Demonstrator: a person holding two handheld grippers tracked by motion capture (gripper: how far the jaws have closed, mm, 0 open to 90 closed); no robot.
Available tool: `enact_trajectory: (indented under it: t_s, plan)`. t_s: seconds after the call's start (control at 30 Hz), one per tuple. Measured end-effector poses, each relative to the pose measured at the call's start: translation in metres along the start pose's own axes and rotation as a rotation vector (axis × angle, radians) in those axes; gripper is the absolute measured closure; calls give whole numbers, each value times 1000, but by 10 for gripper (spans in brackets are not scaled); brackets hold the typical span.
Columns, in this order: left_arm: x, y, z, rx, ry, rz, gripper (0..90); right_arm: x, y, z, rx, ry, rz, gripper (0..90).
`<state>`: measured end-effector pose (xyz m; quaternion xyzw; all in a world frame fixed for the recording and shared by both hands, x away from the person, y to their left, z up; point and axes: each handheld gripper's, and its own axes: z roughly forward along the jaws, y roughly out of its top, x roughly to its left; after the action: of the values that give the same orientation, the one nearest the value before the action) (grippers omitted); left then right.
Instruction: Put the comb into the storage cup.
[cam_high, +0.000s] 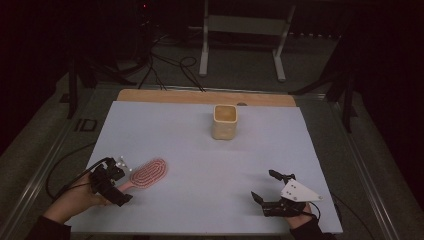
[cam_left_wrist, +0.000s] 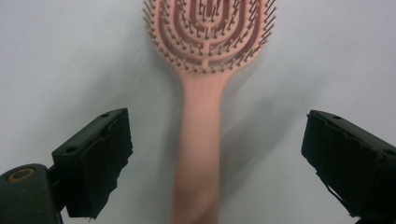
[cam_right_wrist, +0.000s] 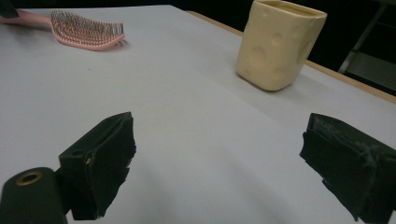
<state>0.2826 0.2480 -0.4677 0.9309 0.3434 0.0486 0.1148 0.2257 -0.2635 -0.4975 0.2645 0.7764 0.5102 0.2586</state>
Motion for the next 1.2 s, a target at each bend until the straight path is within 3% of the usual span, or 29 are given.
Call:
enact_trajectory:
  t_s: [0.17, 0.37, 0.63, 0.73, 0.9, 1.07, 1.2]
  plan:
    - [6, 4, 8, 30, -6, 3, 116, 0, 0, 0, 0, -1, 3, 93]
    - [13, 6, 12, 26, -23, -5, 161, 0, 0, 0, 0, -1, 2, 93]
    - [18, 10, 16, 52, -44, 20, 267, 0, 0, 0, 1, 0, 1, 93]
    - [17, 13, 18, 67, -44, 38, 338, 0, 0, 0, -1, 0, 1, 93]
    - [20, 16, 19, 66, -60, 24, 458, 0, 0, 0, 0, 1, 1, 93]
    - [20, 19, 22, 99, -65, 52, 590, 0, 0, 0, 0, 1, 1, 93]
    - [21, 21, 24, 105, -77, 57, 607, 0, 0, 0, 1, 2, -1, 93]
